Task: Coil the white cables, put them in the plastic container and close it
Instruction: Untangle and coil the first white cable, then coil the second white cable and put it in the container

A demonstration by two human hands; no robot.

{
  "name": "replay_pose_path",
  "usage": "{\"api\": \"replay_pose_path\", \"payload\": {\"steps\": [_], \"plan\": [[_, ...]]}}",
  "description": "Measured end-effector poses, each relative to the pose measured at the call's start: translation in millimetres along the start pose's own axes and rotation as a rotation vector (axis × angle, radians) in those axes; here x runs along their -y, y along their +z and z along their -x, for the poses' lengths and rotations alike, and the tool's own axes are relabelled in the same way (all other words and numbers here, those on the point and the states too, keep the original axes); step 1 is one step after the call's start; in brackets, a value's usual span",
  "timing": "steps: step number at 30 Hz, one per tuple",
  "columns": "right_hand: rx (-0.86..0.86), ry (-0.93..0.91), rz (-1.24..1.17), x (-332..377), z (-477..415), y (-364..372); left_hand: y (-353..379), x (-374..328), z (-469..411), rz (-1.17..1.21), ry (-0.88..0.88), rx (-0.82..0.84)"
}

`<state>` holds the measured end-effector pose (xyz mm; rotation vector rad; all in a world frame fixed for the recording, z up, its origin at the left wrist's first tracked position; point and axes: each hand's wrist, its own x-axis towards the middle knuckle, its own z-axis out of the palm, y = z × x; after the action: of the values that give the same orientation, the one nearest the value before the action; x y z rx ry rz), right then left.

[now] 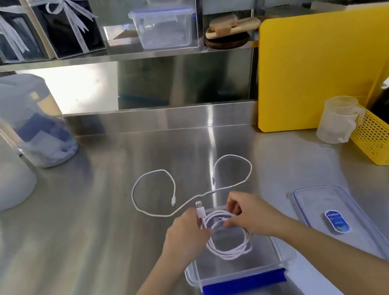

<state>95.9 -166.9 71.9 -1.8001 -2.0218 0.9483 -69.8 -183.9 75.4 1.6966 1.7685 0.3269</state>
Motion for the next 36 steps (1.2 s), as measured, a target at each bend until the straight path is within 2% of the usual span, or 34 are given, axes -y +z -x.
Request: {"api": "replay_pose_path", "payload": {"steps": [9,20,25,32,34,36], "plan": [[0.063,0.053,0.098,-9.9,-0.9,28.0,33.1,-0.2,1.1,-0.4,-0.019,0.041],[0.037,0.089,0.213,-26.8,-6.0,47.7,53.5,-5.1,-10.0,-0.525,-0.042,0.107],[0.081,0.053,0.262,-23.8,-4.4,41.5,49.8,-6.8,-16.9,-0.566,-0.033,0.143],[0.285,-0.051,0.334,-2.6,-16.1,-9.1,6.1,-25.9,-35.5,-0.488,0.046,0.076],[0.242,-0.119,0.265,8.2,-22.2,-24.1,-4.7,-30.9,-43.4,-0.446,0.113,-0.049],[0.126,-0.142,0.19,12.3,-34.0,-33.0,-11.8,-32.7,-52.8,-0.407,0.195,-0.181]]}}
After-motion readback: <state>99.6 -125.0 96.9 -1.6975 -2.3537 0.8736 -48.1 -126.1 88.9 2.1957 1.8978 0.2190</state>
